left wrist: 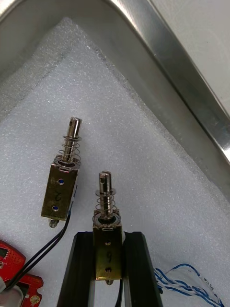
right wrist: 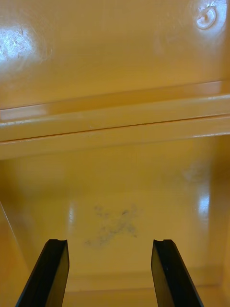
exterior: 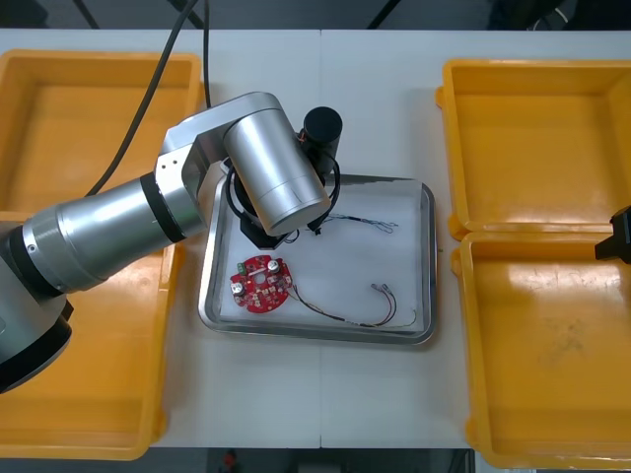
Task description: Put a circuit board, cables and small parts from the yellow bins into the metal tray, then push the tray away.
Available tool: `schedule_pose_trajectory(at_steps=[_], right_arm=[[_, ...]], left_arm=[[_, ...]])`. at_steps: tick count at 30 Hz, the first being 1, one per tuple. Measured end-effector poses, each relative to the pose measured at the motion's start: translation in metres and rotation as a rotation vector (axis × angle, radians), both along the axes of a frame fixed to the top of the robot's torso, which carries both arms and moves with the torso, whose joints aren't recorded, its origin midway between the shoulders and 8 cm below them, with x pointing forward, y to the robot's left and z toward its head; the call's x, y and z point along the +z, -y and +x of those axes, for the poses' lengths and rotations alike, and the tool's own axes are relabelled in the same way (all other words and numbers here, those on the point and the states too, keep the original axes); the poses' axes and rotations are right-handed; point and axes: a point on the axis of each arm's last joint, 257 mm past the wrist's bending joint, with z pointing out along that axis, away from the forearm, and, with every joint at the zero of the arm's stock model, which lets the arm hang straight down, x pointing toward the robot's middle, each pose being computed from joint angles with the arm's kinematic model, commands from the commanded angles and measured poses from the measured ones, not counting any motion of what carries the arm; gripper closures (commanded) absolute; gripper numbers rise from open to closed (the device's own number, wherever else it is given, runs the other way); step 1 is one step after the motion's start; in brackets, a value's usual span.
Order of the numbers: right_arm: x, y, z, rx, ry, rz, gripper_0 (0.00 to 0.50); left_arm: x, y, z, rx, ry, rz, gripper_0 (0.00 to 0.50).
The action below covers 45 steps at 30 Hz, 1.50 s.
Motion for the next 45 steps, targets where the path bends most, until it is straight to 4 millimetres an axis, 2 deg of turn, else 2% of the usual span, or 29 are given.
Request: schedule_pose_trajectory(at_steps=[2,3,4,5,14,19,23,27,31,39,45], right_arm=[[0.0,0.0,0.0,0.0,0.0,0.0,0.0],[0.0,0.0,0.0,0.0,0.0,0.0,0.0],[0.0,0.0,0.0,0.0,0.0,0.0,0.0],[0.0,0.0,0.0,0.0,0.0,0.0,0.0],[0.0,0.0,0.0,0.0,0.0,0.0,0.0],[0.0,0.0,0.0,0.0,0.0,0.0,0.0],[0.0,0.0,0.0,-0.001,0.0,0.0,0.0],[0.0,0.0,0.0,-0.001,0.0,0.0,0.0],[0.0,0.0,0.0,-0.001,0.0,0.0,0.0],[-0.004,-0.003,-0.001,0.0,-0.005,0.011,0.0],[-0.001,-0.004,-0.006,0.015,-0.014,-0.031,0.0]], left_arm=[[0.0,0.0,0.0,0.0,-0.001,0.0,0.079],[0.0,0.0,0.0,0.0,-0.001,0.0,0.056],[0.0,0.0,0.0,0.0,-0.001,0.0,0.011],[0.0,0.0,0.0,0.0,-0.001,0.0,0.0],[0.003,0.004,-0.005,-0.013,-0.001,0.004,0.0],[0.017,0.01,-0.036,-0.034,-0.072,0.001,0.0],[0.042,0.007,-0.059,-0.04,-0.137,-0.023,0.0],[0.076,-0.015,-0.069,-0.046,-0.128,-0.02,0.0],[0.103,-0.05,-0.078,-0.104,-0.114,0.029,0.0],[0.13,-0.116,-0.082,-0.383,-0.165,0.206,0.0],[0.142,-0.158,-0.078,-0.364,-0.117,0.169,0.0]])
